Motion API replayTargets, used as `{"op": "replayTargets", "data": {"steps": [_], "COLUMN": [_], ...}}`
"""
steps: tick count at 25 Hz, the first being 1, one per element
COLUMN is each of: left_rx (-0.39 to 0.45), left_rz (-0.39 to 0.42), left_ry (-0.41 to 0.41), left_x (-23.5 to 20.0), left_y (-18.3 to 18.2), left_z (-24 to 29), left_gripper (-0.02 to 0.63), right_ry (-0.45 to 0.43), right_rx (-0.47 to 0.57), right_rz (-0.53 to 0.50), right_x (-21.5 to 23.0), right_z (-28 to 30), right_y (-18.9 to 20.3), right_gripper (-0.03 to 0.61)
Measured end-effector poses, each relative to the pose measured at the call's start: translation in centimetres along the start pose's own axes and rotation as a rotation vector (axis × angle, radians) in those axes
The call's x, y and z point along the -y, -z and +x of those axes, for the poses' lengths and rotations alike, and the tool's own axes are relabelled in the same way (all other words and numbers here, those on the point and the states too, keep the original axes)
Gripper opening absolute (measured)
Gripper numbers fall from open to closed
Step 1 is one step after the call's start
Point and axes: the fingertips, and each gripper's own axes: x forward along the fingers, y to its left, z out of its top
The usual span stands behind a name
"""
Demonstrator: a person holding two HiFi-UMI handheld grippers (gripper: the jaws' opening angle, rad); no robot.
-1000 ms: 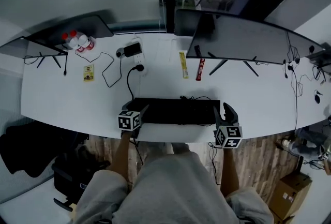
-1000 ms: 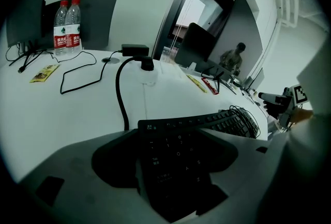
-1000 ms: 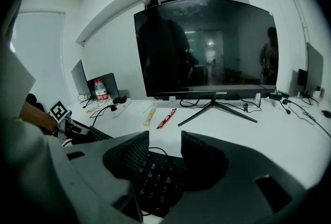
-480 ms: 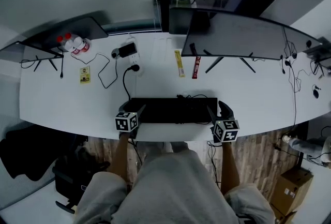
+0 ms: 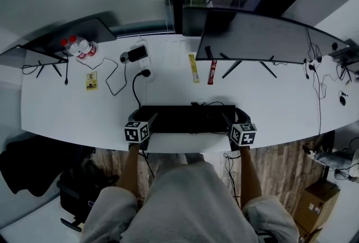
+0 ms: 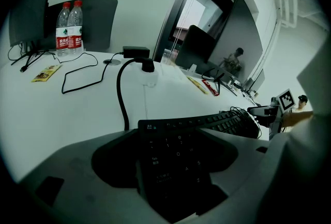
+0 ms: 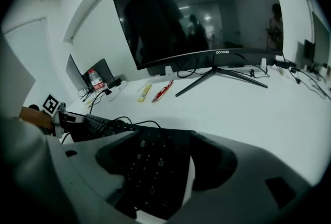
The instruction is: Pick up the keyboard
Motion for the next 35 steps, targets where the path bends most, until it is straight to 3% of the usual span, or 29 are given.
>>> {"op": "replayTargets", "data": {"steps": [17,35], "left_rx": [0.001,-0.001], "left_rz": [-0.001,-0.012], "left_ry": [-0.003,-0.005], "left_x": [-0.1,0.0], "left_y": [0.0,0.0], "left_z": [0.1,0.0], "left_gripper": [0.307,0.307], "right_ry": [-0.084,-0.052], "right_rx": [-0.052,-0.054], "right_rz": [0.088,0.128], "right_x": [0.5,0.6], "right_z": [2.6,2.4], "right_y": [1.1,1.0], "right_gripper": [0.356,0.342]}}
